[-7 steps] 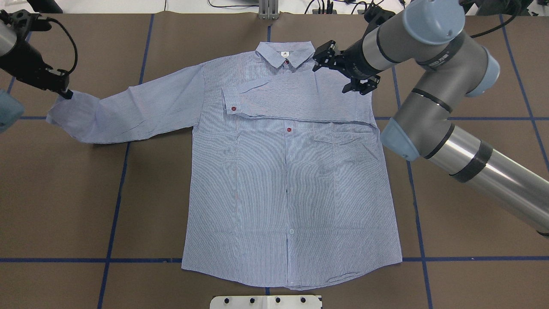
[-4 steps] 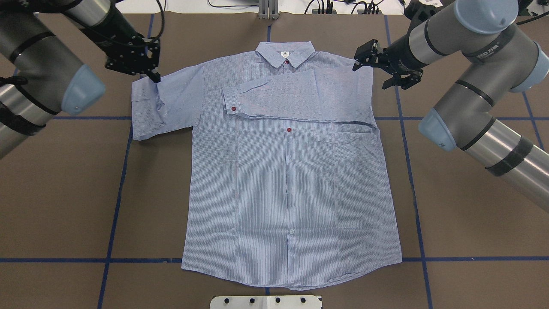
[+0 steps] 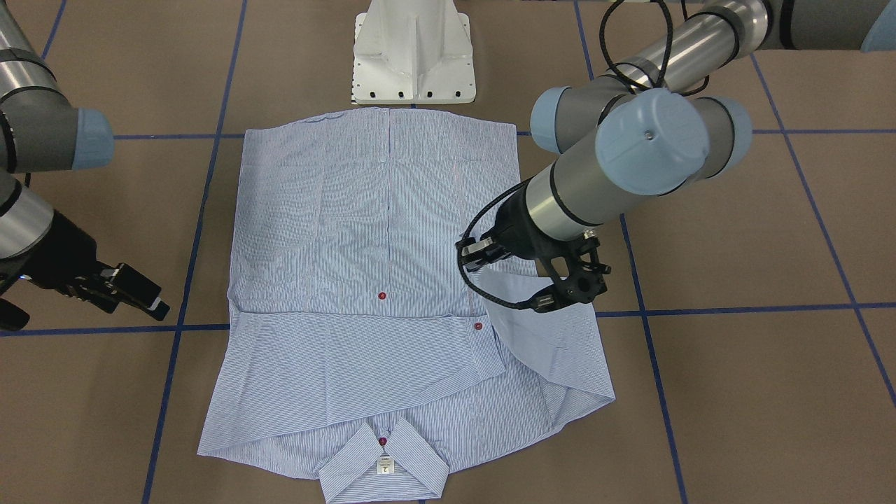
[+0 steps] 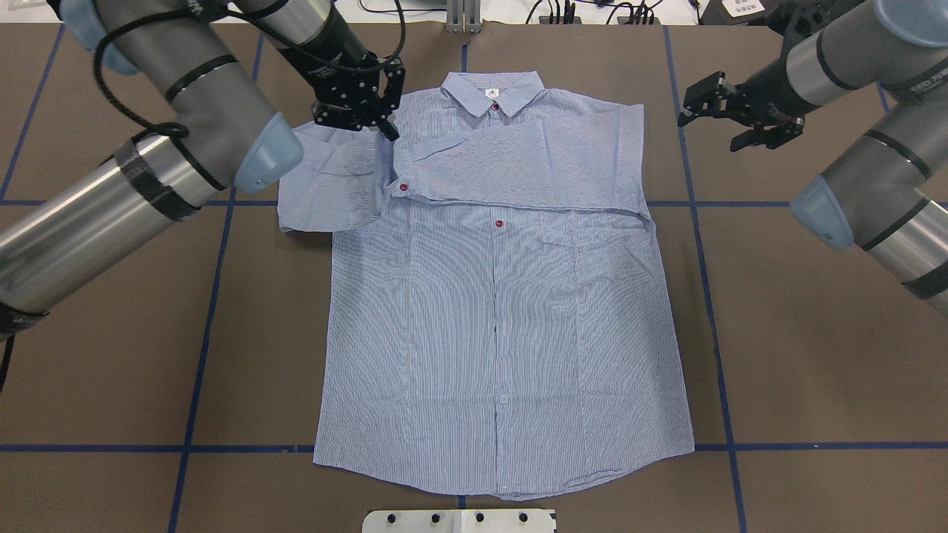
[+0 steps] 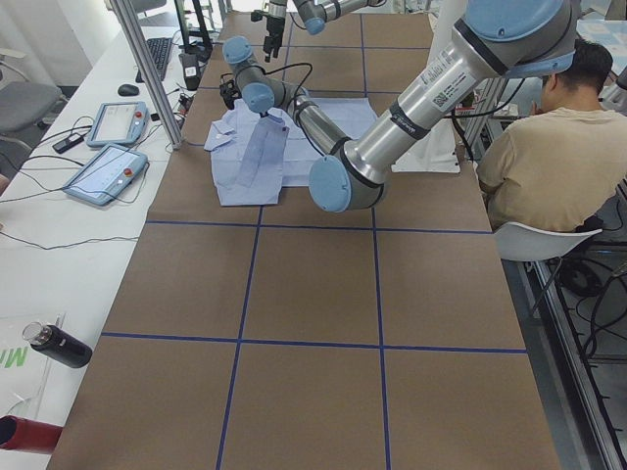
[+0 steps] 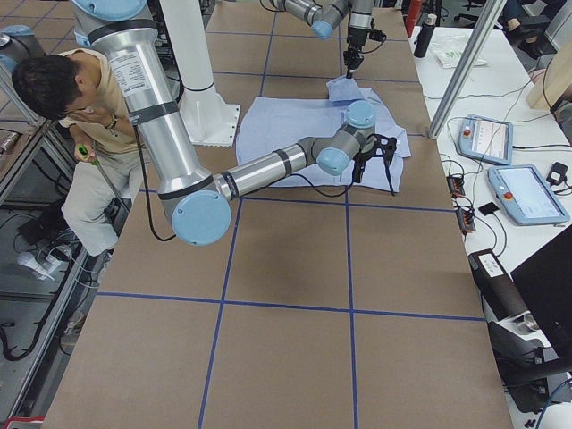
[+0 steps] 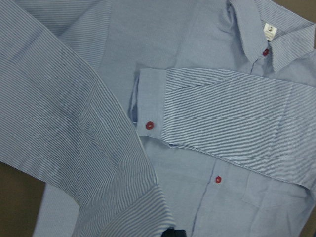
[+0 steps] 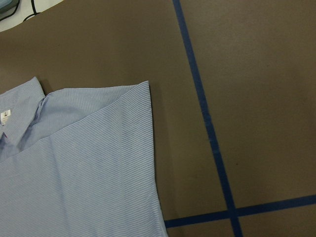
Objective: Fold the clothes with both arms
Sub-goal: 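Fold the sleeve with the left gripper across the shirt toward the collar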
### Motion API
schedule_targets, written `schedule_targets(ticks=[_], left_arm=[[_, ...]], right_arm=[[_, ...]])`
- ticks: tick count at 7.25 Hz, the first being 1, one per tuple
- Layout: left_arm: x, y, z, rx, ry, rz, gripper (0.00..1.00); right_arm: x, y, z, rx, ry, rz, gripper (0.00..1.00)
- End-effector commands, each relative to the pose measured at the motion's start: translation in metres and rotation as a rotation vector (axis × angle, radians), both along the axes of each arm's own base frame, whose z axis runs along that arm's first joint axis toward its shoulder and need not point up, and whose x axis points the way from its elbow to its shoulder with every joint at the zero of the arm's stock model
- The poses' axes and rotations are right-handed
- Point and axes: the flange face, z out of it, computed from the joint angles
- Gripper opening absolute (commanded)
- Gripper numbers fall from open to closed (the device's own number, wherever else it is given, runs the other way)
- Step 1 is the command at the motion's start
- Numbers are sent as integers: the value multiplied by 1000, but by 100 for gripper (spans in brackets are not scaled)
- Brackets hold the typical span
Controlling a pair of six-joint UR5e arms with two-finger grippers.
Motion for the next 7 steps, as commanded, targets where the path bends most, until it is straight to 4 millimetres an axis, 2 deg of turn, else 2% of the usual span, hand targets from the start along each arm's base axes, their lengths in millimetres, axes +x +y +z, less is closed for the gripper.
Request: schedule_targets(ticks=[1, 2, 3, 4, 5, 6, 7], left_arm=[[45, -22, -34, -24, 31, -64, 0], [50, -26, -36, -27, 54, -75, 0], [59, -38, -54, -20, 59, -126, 0], [81, -38, -64, -11, 66, -172, 0], [93, -29, -66, -23, 91, -181, 0], [106, -20, -79, -24, 97, -201, 0], [121, -11, -78, -21, 89, -208, 0]], right_arm=[[37, 0, 51, 8, 33, -45, 100], [41, 2, 60, 5, 40, -46, 100], [40, 3, 63, 0, 45, -46, 100], [40, 3, 63, 1, 43, -47, 100], [40, 3, 62, 1, 43, -47, 100], [40, 3, 62, 2, 43, -47, 100], [40, 3, 63, 1, 43, -47, 100]])
